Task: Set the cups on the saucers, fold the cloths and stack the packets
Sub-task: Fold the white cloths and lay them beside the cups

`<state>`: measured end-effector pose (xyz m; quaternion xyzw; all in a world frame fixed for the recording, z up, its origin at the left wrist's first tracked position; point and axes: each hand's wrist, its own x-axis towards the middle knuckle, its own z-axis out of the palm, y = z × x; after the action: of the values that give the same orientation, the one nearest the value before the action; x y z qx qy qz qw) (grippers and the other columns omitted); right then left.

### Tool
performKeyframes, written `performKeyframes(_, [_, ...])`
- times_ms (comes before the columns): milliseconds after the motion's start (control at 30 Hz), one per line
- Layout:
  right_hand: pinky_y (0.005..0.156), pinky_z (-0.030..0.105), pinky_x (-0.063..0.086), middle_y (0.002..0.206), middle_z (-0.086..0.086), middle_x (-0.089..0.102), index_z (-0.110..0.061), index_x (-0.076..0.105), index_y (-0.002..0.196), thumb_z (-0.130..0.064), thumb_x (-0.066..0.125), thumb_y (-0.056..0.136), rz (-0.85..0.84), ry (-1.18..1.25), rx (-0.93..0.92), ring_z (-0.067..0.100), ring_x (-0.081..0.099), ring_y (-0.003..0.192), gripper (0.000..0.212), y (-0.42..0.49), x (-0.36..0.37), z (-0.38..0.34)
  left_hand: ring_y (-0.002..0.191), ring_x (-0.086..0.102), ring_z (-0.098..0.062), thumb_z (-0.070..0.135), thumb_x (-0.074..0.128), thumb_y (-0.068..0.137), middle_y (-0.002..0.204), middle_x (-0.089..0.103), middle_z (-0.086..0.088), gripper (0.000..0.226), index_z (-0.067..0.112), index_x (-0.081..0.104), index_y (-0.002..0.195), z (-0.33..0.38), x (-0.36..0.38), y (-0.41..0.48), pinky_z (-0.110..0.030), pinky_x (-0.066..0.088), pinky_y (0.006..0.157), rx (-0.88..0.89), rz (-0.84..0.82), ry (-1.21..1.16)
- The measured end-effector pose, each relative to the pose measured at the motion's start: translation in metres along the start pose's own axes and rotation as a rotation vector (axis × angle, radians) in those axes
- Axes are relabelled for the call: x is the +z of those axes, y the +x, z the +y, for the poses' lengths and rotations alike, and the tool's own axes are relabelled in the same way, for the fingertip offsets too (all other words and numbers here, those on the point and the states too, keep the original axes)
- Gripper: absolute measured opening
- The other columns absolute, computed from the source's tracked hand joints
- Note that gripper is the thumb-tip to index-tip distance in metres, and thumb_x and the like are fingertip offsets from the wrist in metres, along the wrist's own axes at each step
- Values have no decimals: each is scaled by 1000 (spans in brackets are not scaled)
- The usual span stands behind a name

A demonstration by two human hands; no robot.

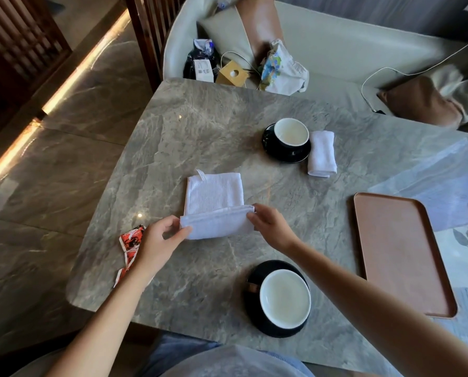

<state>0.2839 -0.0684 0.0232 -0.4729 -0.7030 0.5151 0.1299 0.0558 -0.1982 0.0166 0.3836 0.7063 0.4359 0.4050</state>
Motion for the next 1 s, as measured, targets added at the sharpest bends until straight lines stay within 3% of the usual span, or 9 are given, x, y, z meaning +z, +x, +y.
performKeyframes(100, [84,63,49,82,14,58,-1,57,87,-18,48,96,-47,44,38,31,58,80,22,-4,3,5,79,61,-16,14,65,85,89,70,-20,13,1,65,86,-3,-1,-3,-37,46,78,-7,-19,-18])
performKeyframes(167, [84,64,49,81,12,54,3,56,87,-16,47,96,-80,94,60,25,55,79,23,-7,4,7,80,61,-17,14,63,86,91,69,-24,16,-2,64,87,-6,0,-6,-38,46,76,-10,-29,-25])
performKeyframes(267, [87,58,52,84,10,55,6,57,91,-14,48,97,-111,184,102,21,56,83,23,-11,6,10,82,58,-20,12,60,88,88,68,-23,20,-8,63,89,-10,3,-9,-38,44,76,-43,-36,-61])
performKeyframes(433, [76,31,58,78,-2,57,-9,61,86,-15,45,99,-165,222,159,11,59,76,21,-15,9,15,83,47,-19,14,55,91,85,55,-11,30,-16,56,91,-19,7,-9,-35,34,77,-92,-82,-104])
performKeyframes(567, [66,22,55,72,-8,59,-21,62,80,-17,45,99,-165,202,201,2,61,67,25,-13,11,13,85,54,-16,22,55,92,90,63,-7,23,2,66,93,-20,7,-6,-32,38,78,-170,-89,-159])
performKeyframes(633, [71,27,57,78,-5,61,-15,64,89,-20,45,99,-146,226,222,6,63,73,22,-8,12,12,83,56,-5,24,55,91,89,67,5,16,18,69,88,-19,9,-1,-23,40,77,-206,-69,-187])
performKeyframes(700, [79,37,55,83,4,59,-2,61,99,-22,44,99,-111,235,245,15,59,78,26,1,13,10,79,54,1,25,55,91,84,65,12,15,23,68,84,-17,10,7,-17,38,73,-228,-47,-200])
performKeyframes(833, [78,33,53,91,7,56,0,57,108,-23,44,99,-38,287,312,16,55,85,28,21,16,8,79,58,7,24,54,92,90,67,12,14,25,67,86,-16,13,26,-9,42,71,-274,-10,-217])
performKeyframes(1000, [80,42,50,92,8,55,-2,57,107,-18,38,99,18,282,362,20,54,86,26,45,24,7,86,48,-13,18,52,93,92,58,-5,12,12,62,90,-18,20,50,-21,36,68,-321,42,-204])
